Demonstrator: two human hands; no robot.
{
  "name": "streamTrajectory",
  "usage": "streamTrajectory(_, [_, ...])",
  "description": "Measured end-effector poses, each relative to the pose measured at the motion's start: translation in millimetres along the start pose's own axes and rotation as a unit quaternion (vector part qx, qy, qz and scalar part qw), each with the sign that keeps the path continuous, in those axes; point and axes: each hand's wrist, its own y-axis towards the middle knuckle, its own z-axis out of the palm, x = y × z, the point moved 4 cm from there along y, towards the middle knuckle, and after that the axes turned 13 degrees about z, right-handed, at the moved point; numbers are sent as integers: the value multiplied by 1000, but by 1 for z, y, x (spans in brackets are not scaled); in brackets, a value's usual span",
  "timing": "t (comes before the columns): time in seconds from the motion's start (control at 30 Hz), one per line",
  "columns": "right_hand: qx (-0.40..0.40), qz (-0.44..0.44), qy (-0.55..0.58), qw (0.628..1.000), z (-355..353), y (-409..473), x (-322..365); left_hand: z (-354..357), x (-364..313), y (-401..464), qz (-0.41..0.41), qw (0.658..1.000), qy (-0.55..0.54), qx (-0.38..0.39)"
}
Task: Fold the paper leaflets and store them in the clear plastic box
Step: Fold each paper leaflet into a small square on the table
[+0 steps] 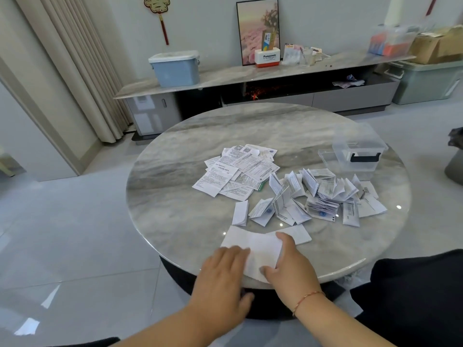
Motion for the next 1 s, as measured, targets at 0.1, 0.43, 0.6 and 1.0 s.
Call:
streamTrajectory(0.1, [28,6,56,998,3,-19,1,11,-7,-3,11,999,17,30])
streamTrajectory(0.43, [200,-239,-169,935,-29,-8,-1,5,9,-17,-6,985,-163,-49])
streamTrajectory(0.6, [62,-180,-35,981,-12,13,-5,12,16,-17,-112,973,-179,-94])
streamTrajectory(1.0, [-26,-58,-51,997,0,13,-5,12,1,-9,-6,992,-1,-129])
